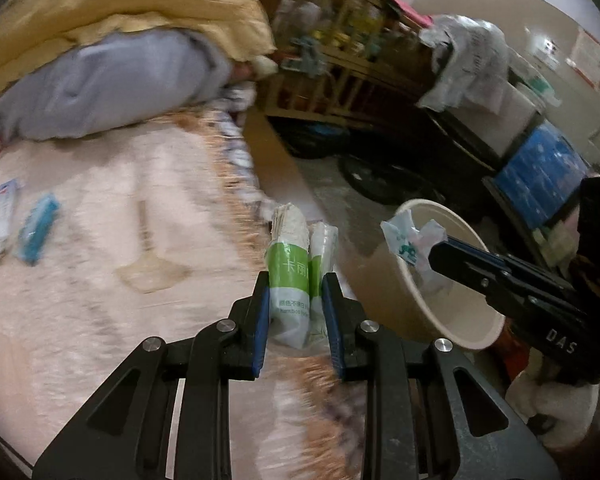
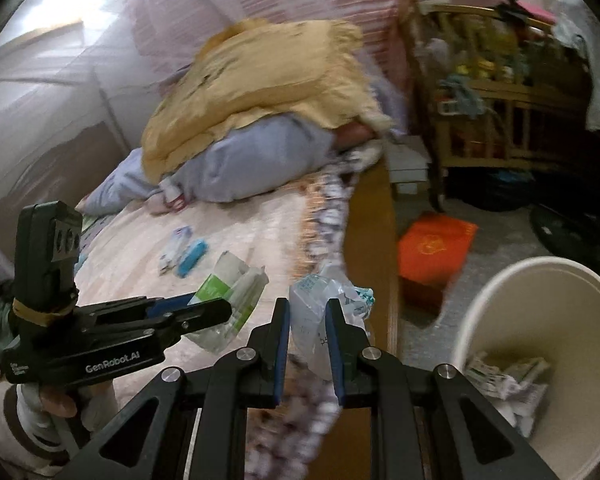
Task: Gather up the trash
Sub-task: 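Grasp the green-labelled wipes packet with the left gripper while the right gripper grasps the clear plastic bag, then carry the wipes packet and plastic bag over the bucket and open both grippers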
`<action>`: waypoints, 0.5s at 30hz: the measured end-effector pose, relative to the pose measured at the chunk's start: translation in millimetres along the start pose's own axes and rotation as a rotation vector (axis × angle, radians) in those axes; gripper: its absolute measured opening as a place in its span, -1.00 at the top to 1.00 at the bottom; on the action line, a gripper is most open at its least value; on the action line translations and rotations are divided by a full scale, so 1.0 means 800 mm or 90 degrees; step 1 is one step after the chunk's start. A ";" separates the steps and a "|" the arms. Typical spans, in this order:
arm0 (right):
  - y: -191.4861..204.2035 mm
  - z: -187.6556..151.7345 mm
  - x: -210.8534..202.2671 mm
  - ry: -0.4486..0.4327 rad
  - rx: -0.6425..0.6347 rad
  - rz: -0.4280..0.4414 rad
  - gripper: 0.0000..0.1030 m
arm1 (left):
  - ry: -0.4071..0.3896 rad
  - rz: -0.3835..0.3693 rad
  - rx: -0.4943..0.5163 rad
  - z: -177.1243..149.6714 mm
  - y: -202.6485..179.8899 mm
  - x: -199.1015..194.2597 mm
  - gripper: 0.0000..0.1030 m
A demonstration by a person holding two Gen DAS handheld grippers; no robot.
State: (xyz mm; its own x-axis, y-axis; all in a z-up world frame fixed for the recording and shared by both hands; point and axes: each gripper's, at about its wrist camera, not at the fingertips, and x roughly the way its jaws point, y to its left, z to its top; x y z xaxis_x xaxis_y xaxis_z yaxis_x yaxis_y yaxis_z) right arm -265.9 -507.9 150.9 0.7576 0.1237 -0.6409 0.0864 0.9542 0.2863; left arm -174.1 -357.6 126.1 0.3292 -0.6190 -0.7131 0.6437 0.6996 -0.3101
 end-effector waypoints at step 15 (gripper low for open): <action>-0.123 -0.022 -0.051 -0.038 0.108 -0.116 0.67 | 0.047 -0.058 0.066 0.013 -0.106 0.070 0.56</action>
State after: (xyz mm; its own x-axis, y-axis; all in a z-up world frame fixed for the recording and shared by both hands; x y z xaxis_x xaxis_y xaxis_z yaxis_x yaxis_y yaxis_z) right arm -316.8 -602.3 136.1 0.7565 -0.0670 -0.6505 0.3286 0.8990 0.2895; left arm -203.3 -455.0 119.0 0.2178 -0.6476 -0.7302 0.7379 0.5990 -0.3111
